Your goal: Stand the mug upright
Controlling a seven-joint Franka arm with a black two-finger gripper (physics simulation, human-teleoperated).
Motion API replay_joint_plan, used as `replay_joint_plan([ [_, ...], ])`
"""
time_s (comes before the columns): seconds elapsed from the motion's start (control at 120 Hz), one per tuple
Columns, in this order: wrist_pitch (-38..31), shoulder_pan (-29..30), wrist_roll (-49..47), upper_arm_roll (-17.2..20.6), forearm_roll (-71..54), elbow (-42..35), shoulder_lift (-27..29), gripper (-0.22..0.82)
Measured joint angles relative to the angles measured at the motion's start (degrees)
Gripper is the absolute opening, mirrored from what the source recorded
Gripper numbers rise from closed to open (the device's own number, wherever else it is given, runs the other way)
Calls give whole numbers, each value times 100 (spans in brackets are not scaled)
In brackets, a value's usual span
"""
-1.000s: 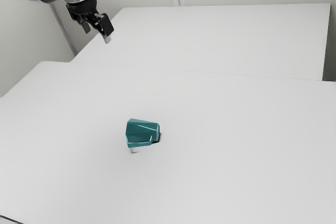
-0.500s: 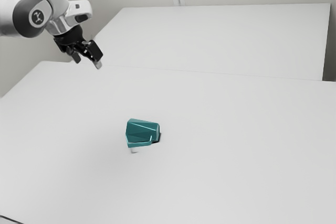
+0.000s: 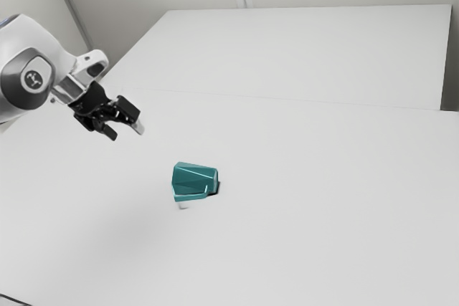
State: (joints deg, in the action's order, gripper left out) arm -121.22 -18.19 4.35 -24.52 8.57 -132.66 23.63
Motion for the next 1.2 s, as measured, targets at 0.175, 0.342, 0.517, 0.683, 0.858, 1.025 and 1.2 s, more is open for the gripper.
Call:
replay_joint_plan([
  [0.175,-120,-70,-71,-343,266,-265,112,58],
  [0.342,-169,-219,-53,-726,487,-396,49,57],
  [0.517,-218,-336,239,-1102,1358,-426,-523,57],
  [0.683,-256,-319,731,-1141,2301,-421,-1131,56],
  [0.858,-275,-301,1349,-1143,3195,-420,-1552,56],
  [1.025,-283,-257,2067,-1143,4117,-403,-2033,56],
  [1.2,-270,-250,2802,-1181,4775,-361,-2239,56],
])
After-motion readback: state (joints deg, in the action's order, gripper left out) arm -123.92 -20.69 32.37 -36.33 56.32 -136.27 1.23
